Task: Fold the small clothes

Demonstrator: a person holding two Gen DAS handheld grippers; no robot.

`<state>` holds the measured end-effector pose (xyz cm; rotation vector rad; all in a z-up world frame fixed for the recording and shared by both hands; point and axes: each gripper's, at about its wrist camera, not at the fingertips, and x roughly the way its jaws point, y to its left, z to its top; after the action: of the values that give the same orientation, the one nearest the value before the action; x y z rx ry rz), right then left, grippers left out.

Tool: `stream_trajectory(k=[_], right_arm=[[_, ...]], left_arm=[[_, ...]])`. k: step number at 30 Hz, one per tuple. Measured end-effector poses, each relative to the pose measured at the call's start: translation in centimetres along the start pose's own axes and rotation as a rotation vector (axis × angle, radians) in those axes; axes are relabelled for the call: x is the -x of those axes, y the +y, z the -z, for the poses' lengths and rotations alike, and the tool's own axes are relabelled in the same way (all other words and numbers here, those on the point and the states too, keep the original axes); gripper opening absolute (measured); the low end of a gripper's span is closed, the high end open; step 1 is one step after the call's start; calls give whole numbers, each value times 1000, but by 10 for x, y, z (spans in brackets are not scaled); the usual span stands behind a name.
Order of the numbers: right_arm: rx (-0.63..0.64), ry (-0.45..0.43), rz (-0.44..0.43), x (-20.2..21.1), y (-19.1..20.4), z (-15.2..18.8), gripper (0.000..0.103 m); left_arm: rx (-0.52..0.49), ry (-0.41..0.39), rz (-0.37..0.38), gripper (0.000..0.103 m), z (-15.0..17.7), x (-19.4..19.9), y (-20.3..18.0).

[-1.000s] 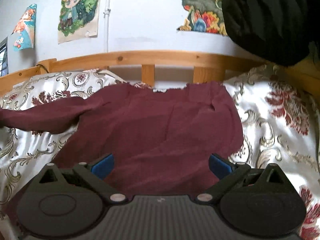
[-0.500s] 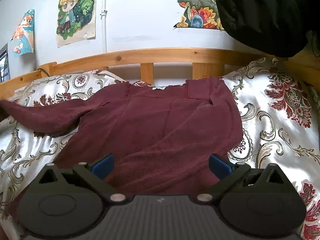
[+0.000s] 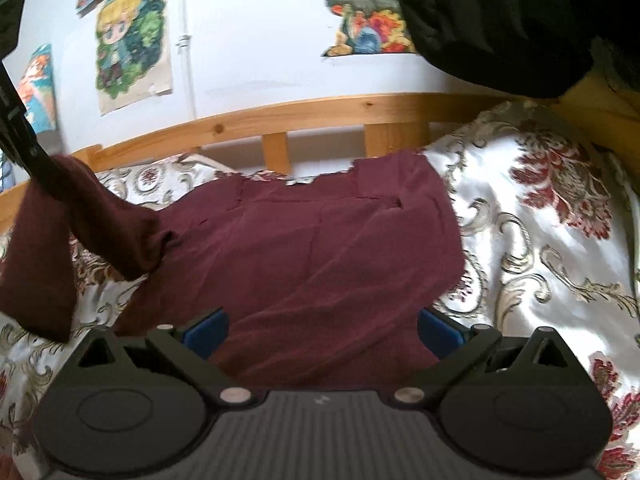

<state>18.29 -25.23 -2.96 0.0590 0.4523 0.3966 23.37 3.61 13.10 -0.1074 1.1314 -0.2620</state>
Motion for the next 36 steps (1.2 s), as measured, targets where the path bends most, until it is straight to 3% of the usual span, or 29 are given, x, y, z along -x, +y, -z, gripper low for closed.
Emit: stream_trajectory(k=[5, 10, 15, 17, 20, 23, 28, 32, 36], right_arm=[[-49, 13, 42, -5, -22, -1, 103], [-103, 50, 73, -11, -40, 1, 103], [-129, 97, 68, -18, -47, 5, 103], [-133, 104, 62, -21, -48, 7, 103], [-158, 92, 4, -22, -47, 9, 103], [-173, 66, -102, -24, -43, 11, 103], [-186, 48, -173, -40, -35, 12, 99], [-170, 40, -135, -59, -34, 10, 78], [-146, 57, -127, -72, -35, 12, 54]], left_arm=[[18, 50, 59, 5, -21, -51, -14], [-29, 8, 75, 10, -29, -94, -25], [-18, -6, 105, 35, -33, -119, -23], [-1, -21, 114, 55, -36, -117, -17], [19, -79, 114, 67, -37, -102, 0], [9, -164, 53, 76, -35, -81, 25], [116, -274, -174, 77, -27, -65, 86], [187, -289, -298, 73, -31, -79, 134], [204, -274, -289, 71, -40, -100, 155]])
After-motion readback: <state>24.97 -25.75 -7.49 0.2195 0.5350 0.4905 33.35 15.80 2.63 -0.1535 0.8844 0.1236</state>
